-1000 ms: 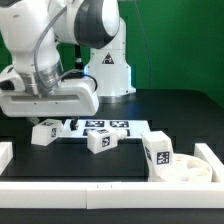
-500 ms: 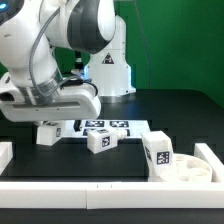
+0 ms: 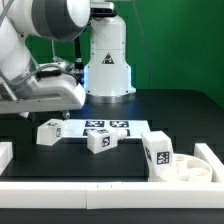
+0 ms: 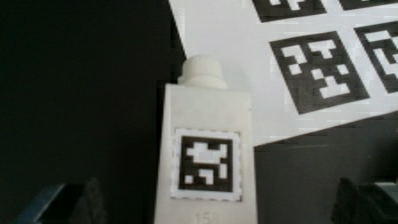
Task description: Assemble stool
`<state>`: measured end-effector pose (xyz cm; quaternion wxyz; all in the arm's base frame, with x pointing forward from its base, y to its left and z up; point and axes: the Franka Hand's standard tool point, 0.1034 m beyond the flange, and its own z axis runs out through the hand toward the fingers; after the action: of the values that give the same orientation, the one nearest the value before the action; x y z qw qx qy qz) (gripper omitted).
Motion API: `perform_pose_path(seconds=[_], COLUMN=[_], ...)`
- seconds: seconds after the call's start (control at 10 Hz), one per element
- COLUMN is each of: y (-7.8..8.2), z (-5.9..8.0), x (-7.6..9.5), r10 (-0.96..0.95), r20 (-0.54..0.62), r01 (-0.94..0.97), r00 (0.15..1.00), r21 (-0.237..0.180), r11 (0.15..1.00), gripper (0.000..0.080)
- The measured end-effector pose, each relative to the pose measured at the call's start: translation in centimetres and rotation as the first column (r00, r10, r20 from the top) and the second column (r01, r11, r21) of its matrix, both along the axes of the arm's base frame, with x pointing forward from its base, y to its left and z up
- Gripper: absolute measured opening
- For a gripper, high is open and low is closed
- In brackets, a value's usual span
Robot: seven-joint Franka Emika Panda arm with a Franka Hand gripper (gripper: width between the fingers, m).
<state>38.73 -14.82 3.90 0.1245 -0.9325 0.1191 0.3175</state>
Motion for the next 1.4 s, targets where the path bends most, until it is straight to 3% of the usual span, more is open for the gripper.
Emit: perform_pose_path(seconds=[0.2, 0.3, 0.4, 0.5, 0.7, 1.4], y=[0.0, -0.5, -1.4, -1.3, -0.6, 0.5], z=[0.0, 0.1, -0.6, -1.6, -2.0, -2.5], x=[-0.2, -0.2, 1.5, 1.9, 1.1, 0.3], r10=[0.001, 0.009, 0.023, 0.03, 0.051, 0.064], r20=[-0.029, -0.158, -0.26, -0.319, -0.481, -0.475], r01=[0.0, 0.0, 0.001, 0.002, 0.025, 0.005], r00=[1.0, 0.987, 0.965, 0.947, 0.875, 0.877], r21=[0.01, 0.056, 0.091, 0.098, 0.15, 0.141], r11=[1.0, 0.998, 0.996, 0.995, 0.988, 0.99], gripper=[0.0649, 0.0649, 0.0649, 0.0649, 0.0649, 0.0649])
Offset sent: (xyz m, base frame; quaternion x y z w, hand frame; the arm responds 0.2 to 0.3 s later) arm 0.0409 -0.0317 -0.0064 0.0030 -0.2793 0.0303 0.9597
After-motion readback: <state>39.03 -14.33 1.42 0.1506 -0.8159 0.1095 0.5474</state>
